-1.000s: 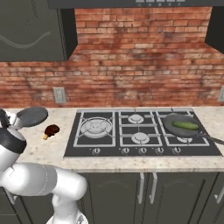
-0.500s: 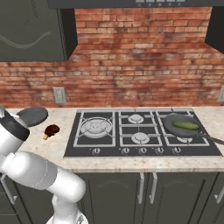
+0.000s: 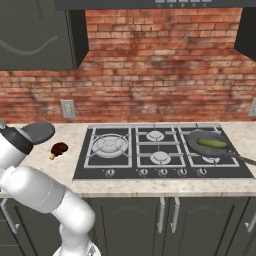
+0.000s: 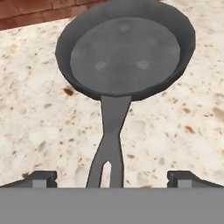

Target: Place both pans onto different burners. Then place the cucumber and the steak on different pans.

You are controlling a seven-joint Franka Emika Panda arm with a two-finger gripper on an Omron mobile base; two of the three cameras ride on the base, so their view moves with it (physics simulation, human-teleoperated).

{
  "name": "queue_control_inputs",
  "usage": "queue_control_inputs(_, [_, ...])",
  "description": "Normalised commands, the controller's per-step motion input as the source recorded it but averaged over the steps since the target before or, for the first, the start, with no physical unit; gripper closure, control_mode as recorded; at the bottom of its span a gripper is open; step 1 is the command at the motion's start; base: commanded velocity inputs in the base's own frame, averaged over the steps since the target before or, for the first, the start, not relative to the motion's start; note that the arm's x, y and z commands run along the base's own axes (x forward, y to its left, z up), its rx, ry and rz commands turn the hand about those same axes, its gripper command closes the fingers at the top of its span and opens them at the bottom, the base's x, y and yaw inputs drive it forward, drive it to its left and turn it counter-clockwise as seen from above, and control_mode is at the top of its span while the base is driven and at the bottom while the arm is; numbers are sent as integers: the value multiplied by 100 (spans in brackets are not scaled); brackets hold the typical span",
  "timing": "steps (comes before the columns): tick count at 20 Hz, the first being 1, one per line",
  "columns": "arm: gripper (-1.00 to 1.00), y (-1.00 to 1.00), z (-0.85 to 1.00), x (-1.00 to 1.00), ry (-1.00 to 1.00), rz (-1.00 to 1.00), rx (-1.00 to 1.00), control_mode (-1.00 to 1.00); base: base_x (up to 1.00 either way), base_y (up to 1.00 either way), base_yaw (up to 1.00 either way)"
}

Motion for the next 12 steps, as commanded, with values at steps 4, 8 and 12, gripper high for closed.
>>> queue_control_inputs(4, [-100,9,-12,12,1,-3,0,-100,0,0,0])
queue_control_inputs(8, [-100,2,-18,9,2,-3,0,-100,0,0,0])
queue_control_inputs(12, [-100,0,-18,10,3,-3,0,-100,0,0,0])
